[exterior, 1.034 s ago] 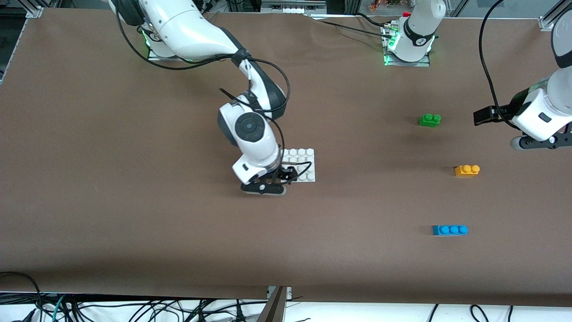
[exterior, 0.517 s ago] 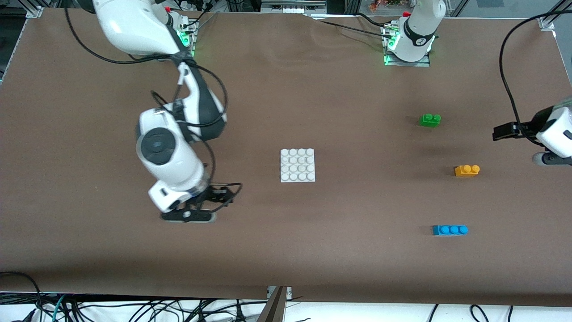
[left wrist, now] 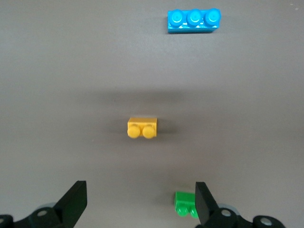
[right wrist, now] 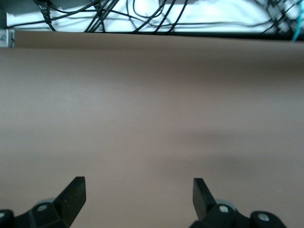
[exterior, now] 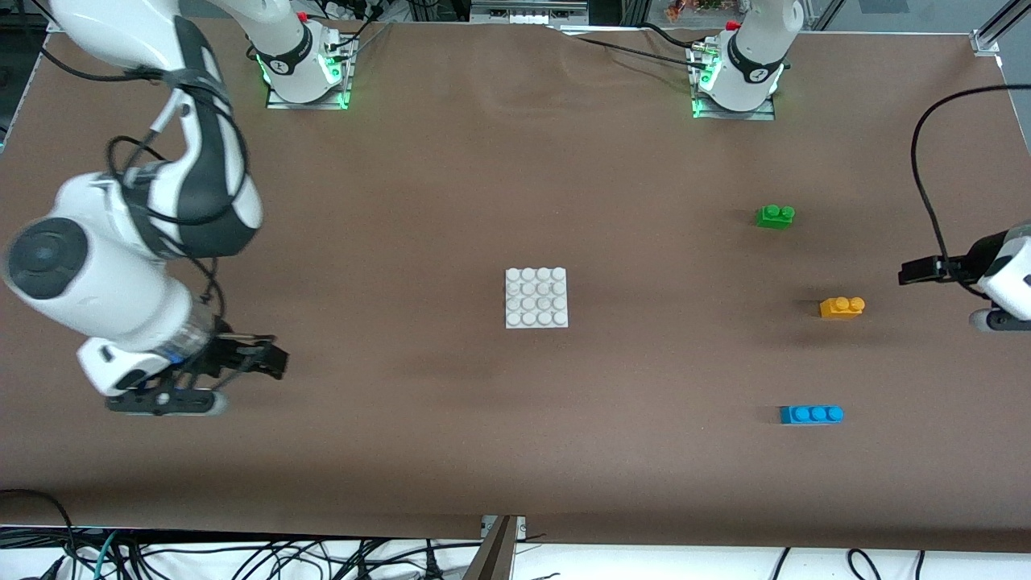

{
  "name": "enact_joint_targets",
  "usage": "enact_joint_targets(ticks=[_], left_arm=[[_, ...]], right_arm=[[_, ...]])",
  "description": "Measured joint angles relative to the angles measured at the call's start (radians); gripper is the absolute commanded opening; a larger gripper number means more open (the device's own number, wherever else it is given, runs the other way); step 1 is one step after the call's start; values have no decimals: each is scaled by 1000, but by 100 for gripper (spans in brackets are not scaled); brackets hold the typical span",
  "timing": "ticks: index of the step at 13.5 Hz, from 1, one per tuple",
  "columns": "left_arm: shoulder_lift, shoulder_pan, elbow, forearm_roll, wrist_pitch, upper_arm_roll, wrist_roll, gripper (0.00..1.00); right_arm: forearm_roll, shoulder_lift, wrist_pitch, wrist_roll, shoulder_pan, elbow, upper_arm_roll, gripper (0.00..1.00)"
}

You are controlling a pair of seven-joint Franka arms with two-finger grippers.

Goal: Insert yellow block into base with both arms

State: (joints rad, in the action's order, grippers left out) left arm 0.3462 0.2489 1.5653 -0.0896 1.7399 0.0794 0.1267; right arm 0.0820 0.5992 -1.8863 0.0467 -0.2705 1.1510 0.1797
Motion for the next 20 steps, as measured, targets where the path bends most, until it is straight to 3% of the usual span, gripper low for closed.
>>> enact_joint_targets(ticks=[2, 7, 13, 19, 20], left_arm=[[65, 8, 0, 0, 46, 0, 8, 100], [212, 59, 17, 0, 152, -2, 119, 100], [239, 65, 171, 0, 328, -1, 131, 100], [241, 66, 285, 0, 495, -5, 134, 99], [243, 66, 294, 0, 500, -7, 136, 88]], right_arm=[[-8, -68, 3, -104, 61, 61, 0, 100], [-18, -250, 6, -130, 193, 179, 1, 100], [-18, -496, 32, -135, 249, 426, 0, 100], [-22, -545, 190, -135, 274, 475, 5, 100], [-26, -545, 193, -135, 275, 475, 5, 100]])
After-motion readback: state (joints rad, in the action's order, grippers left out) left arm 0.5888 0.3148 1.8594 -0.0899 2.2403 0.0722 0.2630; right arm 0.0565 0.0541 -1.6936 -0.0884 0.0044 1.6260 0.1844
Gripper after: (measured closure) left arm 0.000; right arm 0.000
